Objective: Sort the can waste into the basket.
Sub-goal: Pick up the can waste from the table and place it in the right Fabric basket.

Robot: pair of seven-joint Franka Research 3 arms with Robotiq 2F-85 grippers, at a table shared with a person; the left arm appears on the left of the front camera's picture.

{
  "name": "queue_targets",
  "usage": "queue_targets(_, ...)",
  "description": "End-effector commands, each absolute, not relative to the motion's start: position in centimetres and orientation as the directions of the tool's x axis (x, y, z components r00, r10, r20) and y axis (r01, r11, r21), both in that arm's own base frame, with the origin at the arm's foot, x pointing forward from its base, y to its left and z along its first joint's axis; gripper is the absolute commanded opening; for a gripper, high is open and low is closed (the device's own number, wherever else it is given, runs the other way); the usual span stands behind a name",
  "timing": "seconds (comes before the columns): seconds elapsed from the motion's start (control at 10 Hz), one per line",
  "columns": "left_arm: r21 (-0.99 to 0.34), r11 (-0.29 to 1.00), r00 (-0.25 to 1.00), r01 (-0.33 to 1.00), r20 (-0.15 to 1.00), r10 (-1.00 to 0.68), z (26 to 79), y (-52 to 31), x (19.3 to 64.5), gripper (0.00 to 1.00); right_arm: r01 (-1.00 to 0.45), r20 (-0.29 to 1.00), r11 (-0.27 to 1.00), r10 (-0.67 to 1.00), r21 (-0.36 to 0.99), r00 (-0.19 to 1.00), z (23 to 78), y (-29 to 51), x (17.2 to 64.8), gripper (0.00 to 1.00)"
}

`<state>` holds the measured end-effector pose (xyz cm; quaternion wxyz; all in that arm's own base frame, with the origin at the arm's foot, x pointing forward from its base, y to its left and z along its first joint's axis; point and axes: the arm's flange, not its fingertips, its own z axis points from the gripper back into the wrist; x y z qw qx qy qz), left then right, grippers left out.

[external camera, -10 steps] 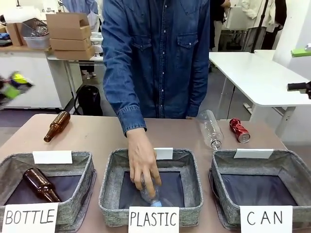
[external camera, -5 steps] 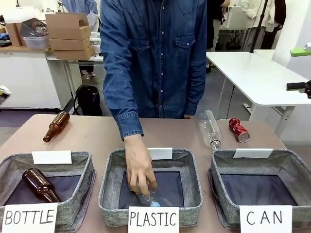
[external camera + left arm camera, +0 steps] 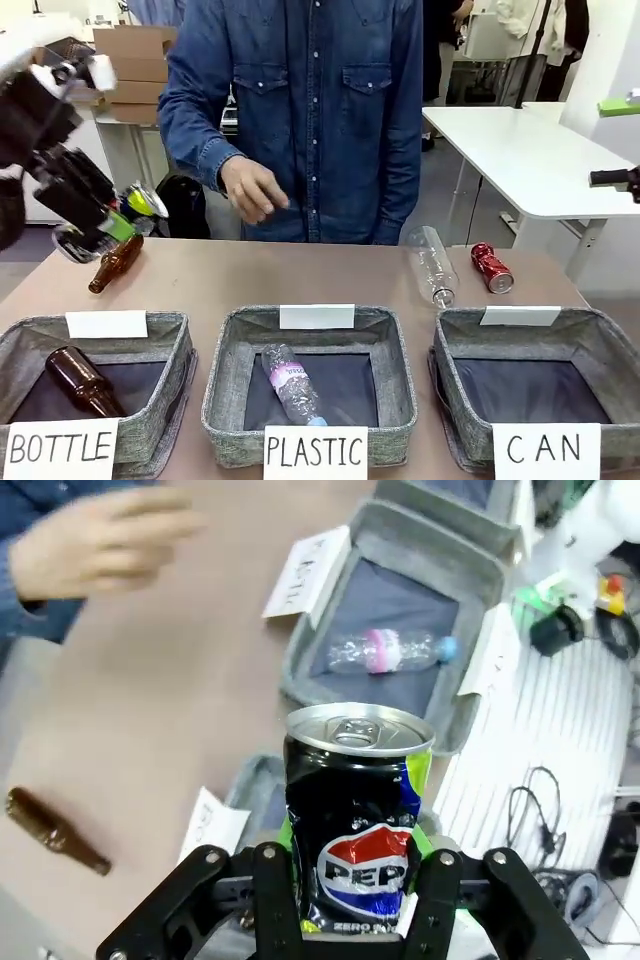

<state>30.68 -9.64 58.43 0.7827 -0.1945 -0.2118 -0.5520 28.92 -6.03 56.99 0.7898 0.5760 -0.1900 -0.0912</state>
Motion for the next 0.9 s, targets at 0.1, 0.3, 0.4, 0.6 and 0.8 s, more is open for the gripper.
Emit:
queue_targets(0.1, 0.028, 0.409, 0.326, 0.912, 0.554, -0.766, 59.7, -7.9, 28.8, 0.36, -0.108, 0.220, 0.305, -0.362, 0.946, 0.906, 57.0, -5.9, 29.2, 1.00)
queue_targets(0.3, 0.068, 0.392, 0.294, 0.918, 0.548, -0.783, 60.2, -13.1, 30.1, 0.36, -0.108, 0.220, 0.305, -0.362, 0.946, 0.906, 57.0, -5.9, 29.2, 1.00)
queue_targets(0.4, 0.060, 0.330, 0.247, 0.942, 0.541, -0.804, 60.3, -17.4, 30.9, 0.36, -0.108, 0.220, 0.305, -0.362, 0.946, 0.906, 57.0, -5.9, 29.2, 1.00)
queue_targets(0.6, -0.001, 0.217, 0.176, 0.976, 0.593, -0.786, 60.1, -28.3, 32.0, 0.36, -0.037, 0.235, 0.425, -0.424, 0.904, 0.874, 59.5, -9.9, 26.7, 1.00)
queue_targets(0.8, -0.017, 0.091, 0.082, 0.996, 0.633, -0.770, 58.2, -37.9, 30.5, 0.36, 0.058, 0.194, 0.481, -0.457, 0.875, 0.868, 62.9, -18.2, 20.9, 1.00)
